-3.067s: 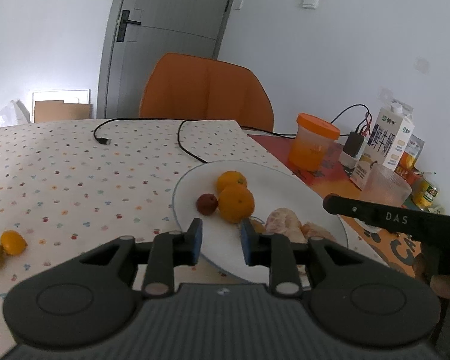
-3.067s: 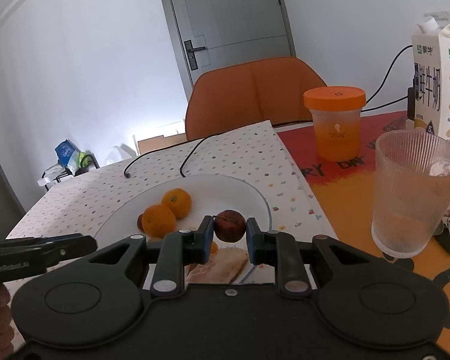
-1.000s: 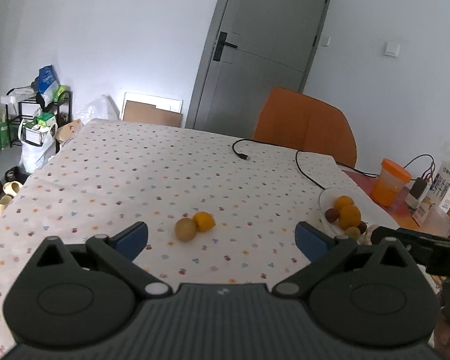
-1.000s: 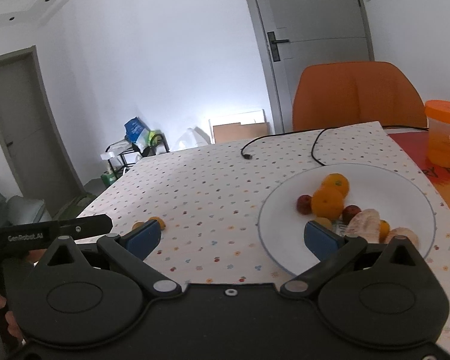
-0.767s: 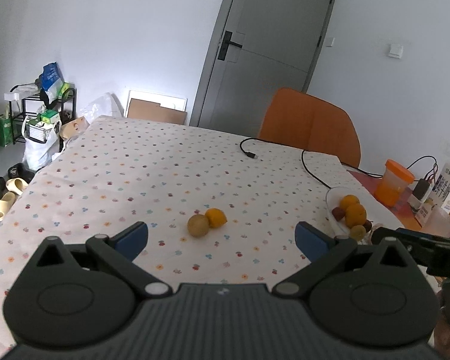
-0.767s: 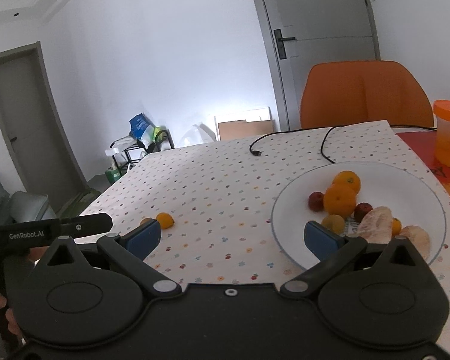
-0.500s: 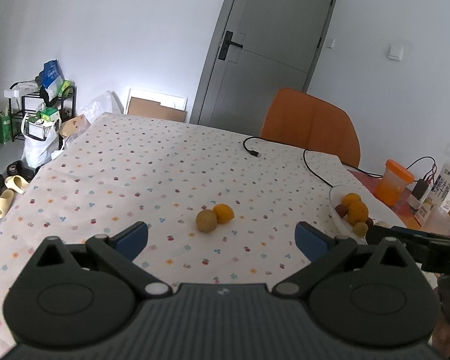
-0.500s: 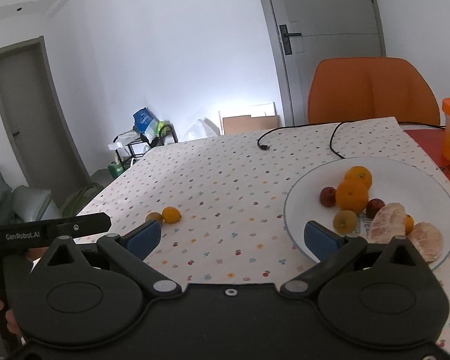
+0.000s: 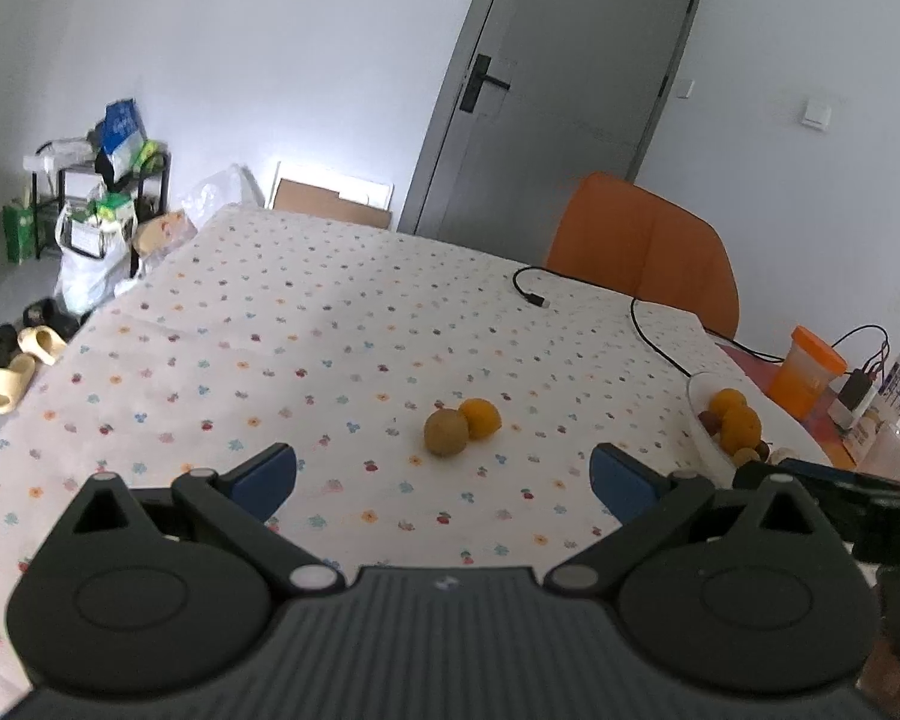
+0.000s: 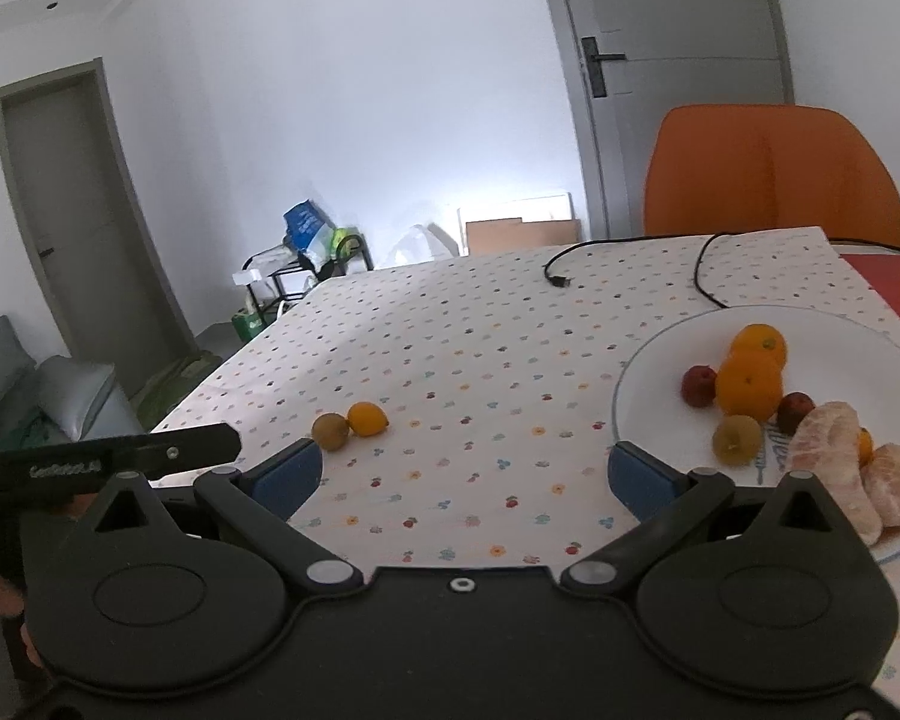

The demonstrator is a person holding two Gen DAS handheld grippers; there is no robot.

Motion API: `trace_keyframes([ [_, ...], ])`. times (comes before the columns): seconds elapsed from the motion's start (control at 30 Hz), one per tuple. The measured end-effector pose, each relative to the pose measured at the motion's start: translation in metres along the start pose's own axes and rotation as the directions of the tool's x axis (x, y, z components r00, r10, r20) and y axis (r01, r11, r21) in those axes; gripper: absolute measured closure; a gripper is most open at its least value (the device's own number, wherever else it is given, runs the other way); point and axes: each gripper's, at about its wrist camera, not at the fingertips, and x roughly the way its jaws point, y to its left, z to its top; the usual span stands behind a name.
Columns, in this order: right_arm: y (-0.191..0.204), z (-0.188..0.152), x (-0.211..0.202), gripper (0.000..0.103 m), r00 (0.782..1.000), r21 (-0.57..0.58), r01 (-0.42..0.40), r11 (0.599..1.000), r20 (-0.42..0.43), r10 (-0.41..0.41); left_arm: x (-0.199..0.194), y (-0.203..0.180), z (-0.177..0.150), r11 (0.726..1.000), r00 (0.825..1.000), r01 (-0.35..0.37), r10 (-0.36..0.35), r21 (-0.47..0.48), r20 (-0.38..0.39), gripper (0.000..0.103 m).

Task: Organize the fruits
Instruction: 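Withdraw both open tools from the plate toward the remaining fruits on the table, then close the left tool on a yellow-brown fruit while the right tool closes on a small orange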

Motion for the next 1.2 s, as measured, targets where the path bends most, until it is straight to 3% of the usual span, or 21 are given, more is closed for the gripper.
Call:
trace_keyframes([
  [0.27, 0.011, 0.001, 0.019, 0.006, 0.998, -0.061, -0.048, 0.997, -0.03, 0.047, 0.009, 0.003, -0.001, 1.0, 1.0, -0.016, 0.016, 0.019, 0.009, 0.003],
  [0.4, 0.011, 0.002, 0.034, 0.021, 0.996, -0.083, -0.059, 0.995, -0.066, 0.053, 0.018, 0.004, -0.002, 0.999, 1.0, -0.014, 0.014, 0.03, 0.002, 0.013],
  [0.5, 0.009, 0.003, 0.041, 0.026, 0.995, -0.08, -0.067, 0.995, -0.081, 0.061, 0.024, 0.006, -0.002, 1.0, 1.0, -0.016, 0.016, 0.027, -0.007, 0.02],
  [0.73, 0.008, 0.005, 0.046, 0.029, 0.994, -0.086, -0.075, 0.993, -0.09, 0.067, 0.04, 0.005, 0.0, 0.999, 1.0, -0.014, 0.015, 0.037, -0.025, 0.031],
  [1.03, 0.004, 0.008, 0.057, 0.044, 0.992, -0.078, -0.081, 0.994, -0.102, 0.073, 0.057, 0.004, 0.003, 0.998, 0.999, -0.011, 0.014, 0.055, -0.049, 0.046],
  [1.2, 0.002, 0.009, 0.064, 0.047, 0.99, -0.075, -0.091, 0.993, -0.116, 0.081, 0.068, 0.002, 0.006, 0.998, 0.998, -0.006, 0.009, 0.059, -0.061, 0.052],
])
